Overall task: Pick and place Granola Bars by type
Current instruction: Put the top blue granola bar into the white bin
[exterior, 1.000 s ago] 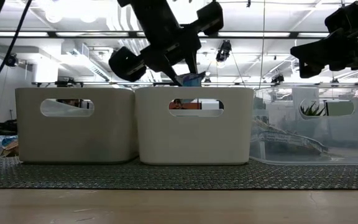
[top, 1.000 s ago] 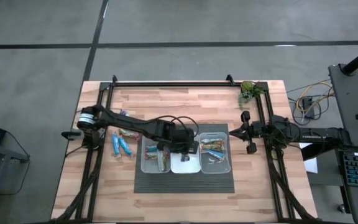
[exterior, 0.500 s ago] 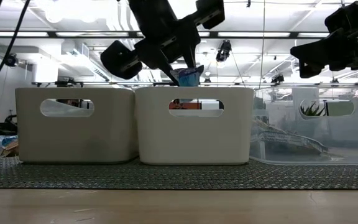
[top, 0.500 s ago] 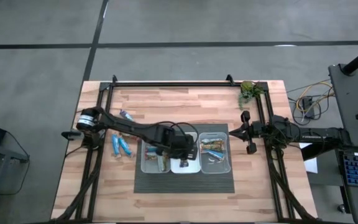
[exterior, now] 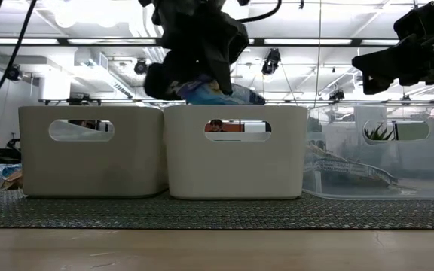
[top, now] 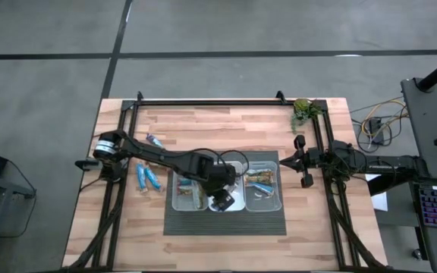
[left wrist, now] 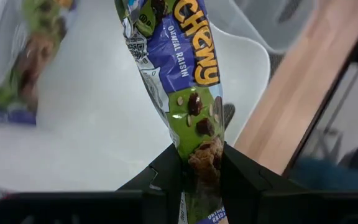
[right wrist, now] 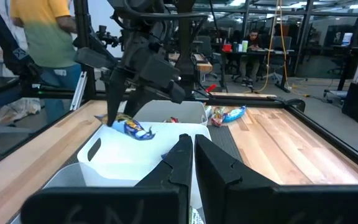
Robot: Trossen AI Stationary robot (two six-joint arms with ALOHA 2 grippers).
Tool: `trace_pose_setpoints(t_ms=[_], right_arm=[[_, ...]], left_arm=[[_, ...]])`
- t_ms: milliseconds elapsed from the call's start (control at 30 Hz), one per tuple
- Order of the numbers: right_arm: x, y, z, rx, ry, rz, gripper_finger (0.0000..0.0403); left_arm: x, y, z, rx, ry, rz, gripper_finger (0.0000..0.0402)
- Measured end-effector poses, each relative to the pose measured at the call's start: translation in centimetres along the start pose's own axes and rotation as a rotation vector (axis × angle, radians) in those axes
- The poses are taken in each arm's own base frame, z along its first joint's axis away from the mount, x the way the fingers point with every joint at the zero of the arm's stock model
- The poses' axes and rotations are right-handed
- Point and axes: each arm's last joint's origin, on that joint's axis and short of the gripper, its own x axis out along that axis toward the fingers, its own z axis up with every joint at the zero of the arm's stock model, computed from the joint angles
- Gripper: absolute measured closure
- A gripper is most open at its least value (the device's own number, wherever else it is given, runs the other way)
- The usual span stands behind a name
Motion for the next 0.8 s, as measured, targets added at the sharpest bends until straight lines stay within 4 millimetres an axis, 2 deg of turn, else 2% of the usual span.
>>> trace_pose_setpoints(t_ms=[200,633,800], right_arm=[[0.0,0.0,0.0,0.0,0.0,0.0,0.0394],[0.0,0.0,0.0,0.0,0.0,0.0,0.0394],[0.0,0.0,0.0,0.0,0.0,0.0,0.0394]], left_arm=[[-0.1,0.4,0.4,0.183,0.004,-0.007,0.0329],[-2.5,1.5,2.8,0.363,0.024,0.009,0.0329],[-2.7,1.8,2.7,0.465,0.046,0.022,0.0329]])
